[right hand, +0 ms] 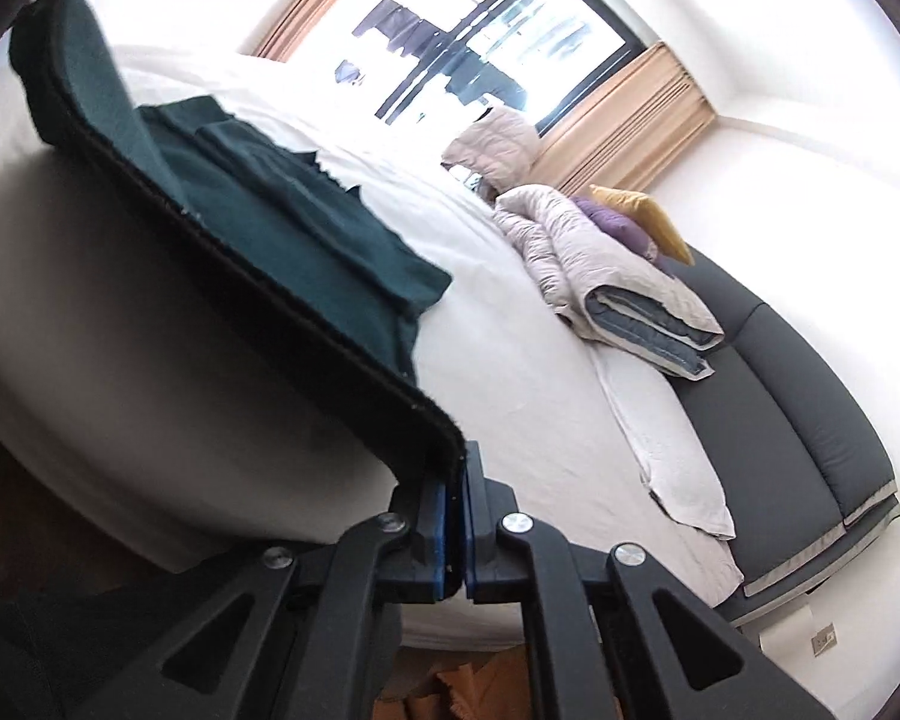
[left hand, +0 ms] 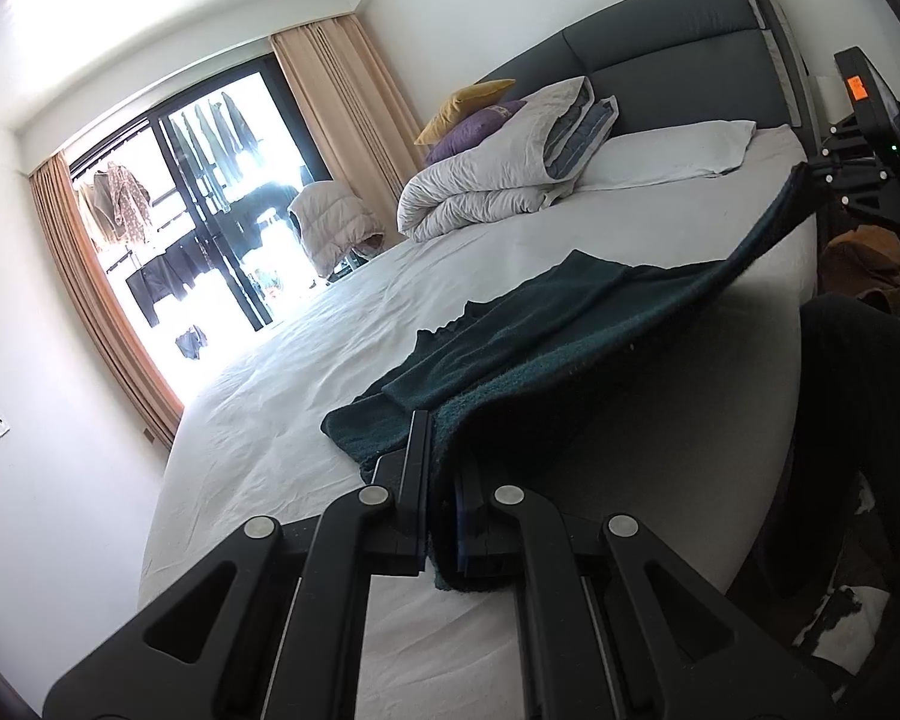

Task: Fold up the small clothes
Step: 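Lift the sweater side with the right tool and fold it over the body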

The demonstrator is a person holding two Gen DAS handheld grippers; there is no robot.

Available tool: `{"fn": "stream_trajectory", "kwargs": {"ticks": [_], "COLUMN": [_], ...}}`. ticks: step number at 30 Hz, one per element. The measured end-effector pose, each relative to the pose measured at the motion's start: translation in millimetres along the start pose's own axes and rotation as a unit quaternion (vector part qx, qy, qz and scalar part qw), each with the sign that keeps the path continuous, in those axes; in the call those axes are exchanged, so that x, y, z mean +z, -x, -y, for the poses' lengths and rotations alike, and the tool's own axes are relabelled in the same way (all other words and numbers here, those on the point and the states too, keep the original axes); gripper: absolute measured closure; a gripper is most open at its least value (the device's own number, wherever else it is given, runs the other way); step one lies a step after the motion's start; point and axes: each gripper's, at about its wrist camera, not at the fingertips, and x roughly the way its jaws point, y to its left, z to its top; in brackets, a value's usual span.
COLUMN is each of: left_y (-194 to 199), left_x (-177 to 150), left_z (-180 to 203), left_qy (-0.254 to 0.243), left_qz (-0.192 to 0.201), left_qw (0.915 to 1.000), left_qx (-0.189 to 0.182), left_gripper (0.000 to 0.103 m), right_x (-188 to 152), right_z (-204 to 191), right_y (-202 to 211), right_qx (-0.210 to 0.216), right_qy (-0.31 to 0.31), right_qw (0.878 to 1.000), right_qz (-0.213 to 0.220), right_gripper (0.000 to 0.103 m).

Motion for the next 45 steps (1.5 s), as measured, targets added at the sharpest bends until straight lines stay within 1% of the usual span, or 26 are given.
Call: {"fn": "stream_trajectory", "kwargs": {"ticks": [4,8,10,13,16,18,20,24,28,31,33,36,39,42,45], "left_y": [11.7,25.4,30.5,32.5,30.3,29.7,28.1,14.8,-16.5,-49.0,-76.1,-123.1,-175.0,-222.6,-264.8], "left_x": [5.9,12.3,10.3,2.8,-1.6,1.4,7.5,20.4,29.0,34.3,34.7,32.3,27.5,19.2,12.6], "left_z": [-3.6,1.3,7.0,14.5,14.2,10.4,6.5,-12.6,-44.3,-75.8,-98.1,-131.4,-158.1,-176.4,-188.0], "left_qy": [0.019,0.019,0.020,0.023,0.030,0.033,0.024,0.024,0.048,0.088,0.117,0.165,0.195,0.208,0.204], "left_qz": [0.012,0.023,0.020,0.005,-0.006,-0.005,-0.002,-0.003,-0.023,-0.039,-0.055,-0.083,-0.116,-0.141,-0.166], "left_qw": [0.9997,0.9994,0.9994,0.9996,0.9994,0.9994,0.9996,0.9995,0.9983,0.9953,0.9916,0.9826,0.9734,0.9669,0.9636], "left_qx": [0.012,0.020,0.020,0.017,0.014,0.013,0.017,0.022,0.022,0.012,0.005,-0.013,-0.032,-0.045,-0.047], "left_gripper": [0.099,0.099,0.099,0.099,0.099,0.099,0.099,0.099,0.099,0.099,0.099,0.099,0.099,0.099,0.099], "right_x": [18.7,35.1,41.3,47.2,52.8,54.8,60.0,79.9,106.6,128.2,143.1,163.5,179.8,189.6,195.4], "right_z": [10.1,16.1,18.2,18.9,17.8,17.1,16.3,19.9,22.8,22.6,24.1,21.1,11.8,-0.3,-15.0], "right_y": [4.1,0.5,-5.3,-8.4,-9.7,-15.6,-18.9,-33.0,-61.8,-94.0,-119.5,-165.2,-215.1,-261.1,-301.0], "right_qx": [-0.022,-0.035,-0.038,-0.039,-0.032,-0.028,-0.025,-0.017,0.000,0.008,0.022,0.047,0.076,0.101,0.118], "right_qy": [-0.005,-0.002,-0.002,-0.002,-0.002,0.004,0.009,0.013,0.013,0.017,0.010,0.004,0.005,0.005,0.018], "right_qw": [0.999,0.998,0.997,0.997,0.997,0.997,0.997,0.996,0.995,0.996,0.997,0.998,0.997,0.994,0.991], "right_qz": [0.035,0.061,0.064,0.068,0.071,0.072,0.074,0.087,0.096,0.089,0.079,0.050,0.013,-0.027,-0.064], "right_gripper": [0.099,0.099,0.099,0.099,0.099,0.099,0.099,0.099,0.099,0.099,0.099,0.099,0.099,0.099,0.099]}}
